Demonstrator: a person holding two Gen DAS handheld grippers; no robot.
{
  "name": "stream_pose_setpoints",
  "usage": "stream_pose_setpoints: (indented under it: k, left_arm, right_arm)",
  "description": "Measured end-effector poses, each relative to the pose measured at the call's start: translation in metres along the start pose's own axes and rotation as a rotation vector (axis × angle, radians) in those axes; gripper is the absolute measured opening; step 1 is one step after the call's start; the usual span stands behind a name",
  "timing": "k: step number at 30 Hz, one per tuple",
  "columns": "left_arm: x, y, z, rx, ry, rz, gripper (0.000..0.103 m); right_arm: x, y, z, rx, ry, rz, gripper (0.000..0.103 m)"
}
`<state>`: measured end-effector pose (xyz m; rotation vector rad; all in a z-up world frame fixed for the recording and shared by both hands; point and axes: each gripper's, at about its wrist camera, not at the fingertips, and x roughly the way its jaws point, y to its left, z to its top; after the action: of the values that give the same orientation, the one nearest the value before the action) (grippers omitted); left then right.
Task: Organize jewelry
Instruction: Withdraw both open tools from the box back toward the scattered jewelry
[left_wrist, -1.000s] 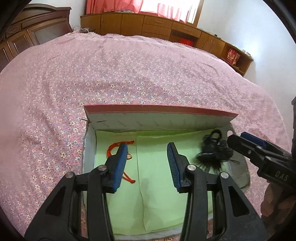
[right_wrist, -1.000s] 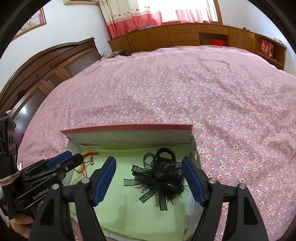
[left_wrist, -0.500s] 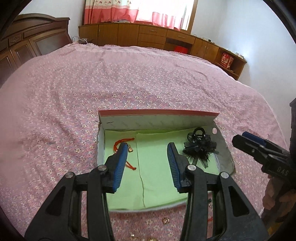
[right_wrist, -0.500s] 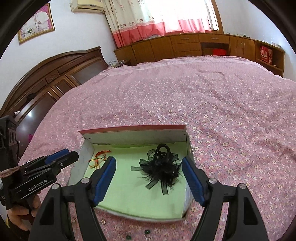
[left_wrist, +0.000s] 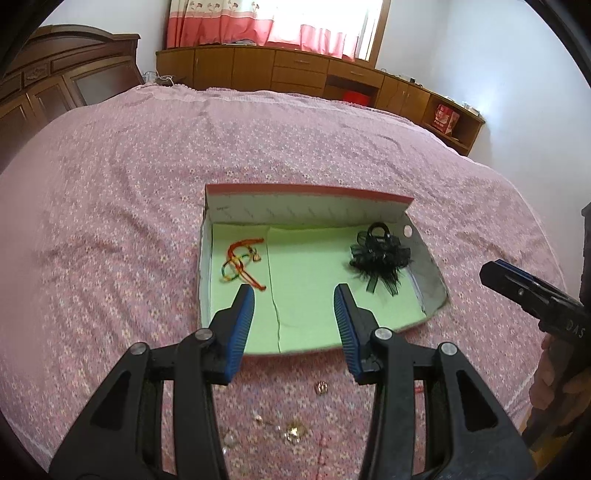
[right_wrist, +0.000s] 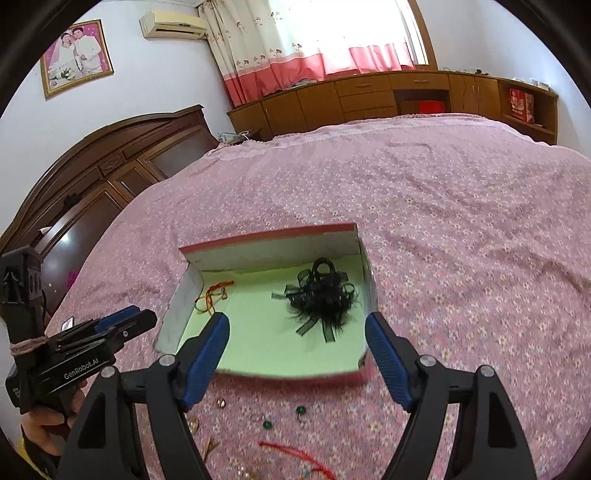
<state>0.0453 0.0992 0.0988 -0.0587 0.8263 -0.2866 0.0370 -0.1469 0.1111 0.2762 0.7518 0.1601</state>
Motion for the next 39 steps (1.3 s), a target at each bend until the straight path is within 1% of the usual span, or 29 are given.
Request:
stream_pose_setpoints:
  k: [7, 18, 29, 39]
  left_arm:
    - [-0.003, -0.004, -0.021, 0.005, 0.025, -0.006, 0.037]
    - [0.01, -0.011, -0.046, 0.007, 0.079, -0.021, 0.037]
    - [0.033, -0.016, -0.067, 0.014, 0.136, -0.028, 0.036]
    - [0.048, -0.021, -0.08, 0.047, 0.159, -0.013, 0.036]
  right_arm:
    - [-0.006, -0.003, -0.024, 0.005, 0.027, -0.008, 0.078]
    - [-0.003, -0.012, -0.058, 0.02, 0.073, -0.049, 0.078]
    - [0.005, -0.026, -0.075, 0.049, 0.107, -0.067, 0.076]
    - [0.01, -0.036, -0.088, 0.066, 0.129, -0.085, 0.075]
